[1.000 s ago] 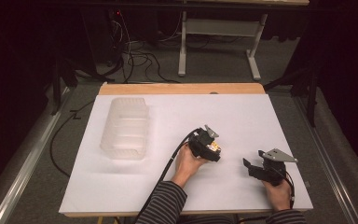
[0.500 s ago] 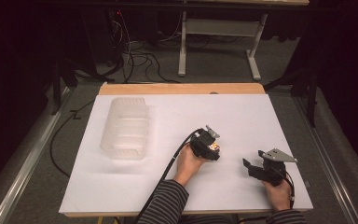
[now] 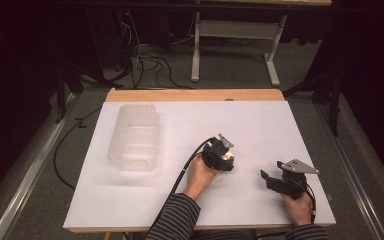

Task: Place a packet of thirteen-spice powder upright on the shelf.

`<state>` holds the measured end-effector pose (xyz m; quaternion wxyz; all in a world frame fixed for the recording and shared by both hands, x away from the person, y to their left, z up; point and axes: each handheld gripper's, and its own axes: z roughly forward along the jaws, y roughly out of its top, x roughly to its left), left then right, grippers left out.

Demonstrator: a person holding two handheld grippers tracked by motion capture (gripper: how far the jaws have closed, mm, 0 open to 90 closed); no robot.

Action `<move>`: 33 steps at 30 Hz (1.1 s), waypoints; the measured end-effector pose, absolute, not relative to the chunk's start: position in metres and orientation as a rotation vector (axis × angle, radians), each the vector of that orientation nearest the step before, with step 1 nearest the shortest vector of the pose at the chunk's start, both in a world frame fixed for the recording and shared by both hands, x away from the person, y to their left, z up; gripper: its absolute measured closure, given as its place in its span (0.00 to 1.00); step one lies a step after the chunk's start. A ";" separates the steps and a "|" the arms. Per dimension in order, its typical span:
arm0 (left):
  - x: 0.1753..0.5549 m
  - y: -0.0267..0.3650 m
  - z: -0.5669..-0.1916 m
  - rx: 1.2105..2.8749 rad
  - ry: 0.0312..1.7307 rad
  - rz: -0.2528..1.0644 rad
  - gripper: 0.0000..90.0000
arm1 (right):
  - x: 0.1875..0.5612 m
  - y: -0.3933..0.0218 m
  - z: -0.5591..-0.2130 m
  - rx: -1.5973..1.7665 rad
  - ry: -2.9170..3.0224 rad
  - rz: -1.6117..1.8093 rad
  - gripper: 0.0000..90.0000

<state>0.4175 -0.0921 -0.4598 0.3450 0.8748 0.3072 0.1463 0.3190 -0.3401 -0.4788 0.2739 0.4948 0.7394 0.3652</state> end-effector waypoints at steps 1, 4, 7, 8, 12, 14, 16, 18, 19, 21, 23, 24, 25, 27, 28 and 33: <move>0.416 -0.091 -0.459 2.263 0.795 0.383 0.36 | 0.319 -0.340 -0.479 1.331 1.986 0.983 0.30; 0.413 -0.086 -0.454 2.252 0.793 0.388 0.37 | 0.319 -0.340 -0.479 1.332 1.986 0.983 0.30; 0.409 -0.082 -0.446 2.231 0.782 0.402 0.37 | 0.319 -0.340 -0.479 1.331 1.987 0.982 0.30; 0.408 -0.081 -0.444 2.224 0.778 0.404 0.37 | 0.319 -0.339 -0.479 1.338 1.983 0.984 0.30; 0.403 -0.073 -0.437 2.192 0.771 0.409 0.37 | 0.319 -0.339 -0.479 1.335 1.983 0.988 0.30; 0.400 -0.068 -0.434 2.183 0.772 0.417 0.37 | 0.319 -0.339 -0.479 1.336 1.983 0.985 0.30; 0.398 -0.064 -0.432 2.174 0.772 0.427 0.37 | 0.319 -0.339 -0.479 1.339 1.984 0.987 0.30; 0.396 -0.061 -0.430 2.163 0.776 0.436 0.37 | 0.319 -0.339 -0.479 1.334 1.985 0.987 0.30; 0.395 -0.059 -0.428 2.155 0.775 0.440 0.37 | 0.319 -0.339 -0.479 1.332 1.986 0.986 0.30; 0.393 -0.055 -0.425 2.138 0.776 0.439 0.37 | 0.319 -0.339 -0.479 1.334 1.987 0.985 0.30; 0.390 -0.051 -0.422 2.131 0.771 0.453 0.37 | 0.319 -0.339 -0.479 1.331 1.986 0.986 0.30; 0.389 -0.049 -0.421 2.125 0.770 0.457 0.37 | 0.319 -0.339 -0.479 1.332 1.986 0.985 0.30; 0.388 -0.047 -0.419 2.124 0.771 0.461 0.37 | 0.319 -0.339 -0.479 1.332 1.985 0.985 0.30; 0.387 -0.043 -0.418 2.118 0.774 0.470 0.37 | 0.319 -0.339 -0.479 1.333 1.985 0.984 0.30; 0.386 -0.040 -0.417 2.111 0.776 0.475 0.37 | 0.319 -0.339 -0.479 1.333 1.985 0.984 0.30; 0.382 -0.027 -0.412 2.072 0.794 0.482 0.37 | 0.319 -0.339 -0.479 1.330 1.988 0.982 0.30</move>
